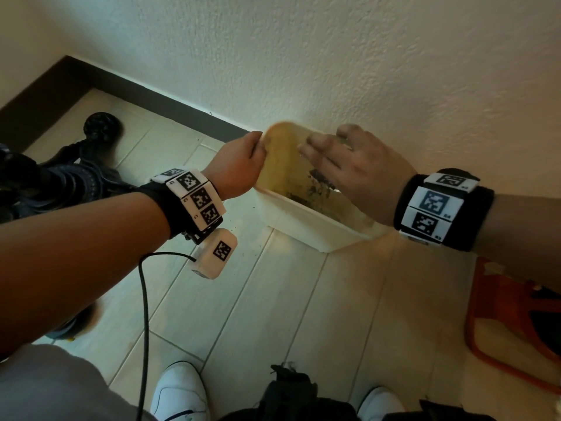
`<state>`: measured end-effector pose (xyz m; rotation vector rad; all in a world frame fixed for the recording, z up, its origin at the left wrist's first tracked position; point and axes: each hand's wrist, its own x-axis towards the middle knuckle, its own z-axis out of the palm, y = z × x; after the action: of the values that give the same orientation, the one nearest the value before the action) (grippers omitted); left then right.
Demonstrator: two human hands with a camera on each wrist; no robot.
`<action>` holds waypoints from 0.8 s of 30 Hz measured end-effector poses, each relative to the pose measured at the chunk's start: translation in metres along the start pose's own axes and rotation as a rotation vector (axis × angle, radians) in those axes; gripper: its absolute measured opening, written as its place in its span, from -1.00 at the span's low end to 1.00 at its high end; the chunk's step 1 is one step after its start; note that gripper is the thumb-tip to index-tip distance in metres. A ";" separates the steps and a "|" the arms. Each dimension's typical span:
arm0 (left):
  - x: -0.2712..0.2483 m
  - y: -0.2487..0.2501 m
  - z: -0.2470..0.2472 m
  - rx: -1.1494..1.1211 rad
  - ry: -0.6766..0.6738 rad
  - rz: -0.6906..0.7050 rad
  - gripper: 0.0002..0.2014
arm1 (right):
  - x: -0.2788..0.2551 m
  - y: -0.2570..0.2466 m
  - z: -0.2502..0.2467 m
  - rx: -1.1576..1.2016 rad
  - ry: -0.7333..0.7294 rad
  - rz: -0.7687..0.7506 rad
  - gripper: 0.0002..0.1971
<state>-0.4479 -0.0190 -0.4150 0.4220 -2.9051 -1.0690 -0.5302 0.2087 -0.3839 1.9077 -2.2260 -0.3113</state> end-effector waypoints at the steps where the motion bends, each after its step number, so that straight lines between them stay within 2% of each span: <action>1: 0.000 -0.001 0.000 0.002 0.004 -0.001 -0.62 | 0.000 -0.001 -0.001 -0.010 0.014 -0.016 -0.54; 3: 0.000 -0.001 0.000 0.005 0.006 0.004 -0.62 | -0.002 -0.003 -0.002 -0.045 0.011 -0.083 -0.51; 6: 0.002 -0.002 0.002 0.008 0.001 0.012 -0.62 | 0.001 -0.002 -0.003 -0.061 0.063 0.018 -0.57; 8: 0.002 -0.004 0.002 0.012 0.006 0.011 -0.62 | 0.001 -0.002 0.001 -0.054 0.079 0.013 -0.58; 10: 0.002 -0.004 0.002 0.007 0.005 0.010 -0.63 | -0.002 -0.001 0.004 -0.049 0.025 -0.057 -0.55; 11: 0.002 -0.004 0.001 0.004 0.001 0.011 -0.63 | -0.002 0.001 0.003 -0.029 0.001 -0.036 -0.55; 14: 0.001 -0.004 0.001 -0.001 0.002 0.014 -0.62 | 0.005 0.009 -0.009 0.028 -0.051 0.108 -0.45; 17: 0.001 -0.003 0.000 -0.006 -0.009 0.010 -0.62 | 0.009 0.014 -0.017 0.047 -0.132 0.164 -0.07; 18: 0.001 -0.003 0.001 -0.005 -0.012 0.010 -0.62 | 0.010 0.014 -0.021 0.046 -0.146 0.182 -0.05; 19: 0.001 -0.003 0.001 -0.002 -0.013 0.012 -0.61 | 0.011 0.013 -0.023 0.048 -0.132 0.189 -0.11; 21: 0.001 -0.003 0.000 0.005 -0.010 0.011 -0.61 | 0.015 0.008 -0.021 0.038 -0.056 0.152 -0.41; 22: 0.001 -0.003 0.000 0.006 -0.008 0.008 -0.60 | 0.014 0.005 -0.019 0.032 -0.035 0.090 -0.50; 24: 0.000 -0.002 -0.001 -0.001 -0.008 0.006 -0.60 | 0.007 -0.003 -0.010 -0.024 -0.044 -0.078 -0.53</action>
<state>-0.4469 -0.0208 -0.4152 0.4095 -2.9109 -1.0734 -0.5255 0.2006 -0.3754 1.9970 -2.1688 -0.3939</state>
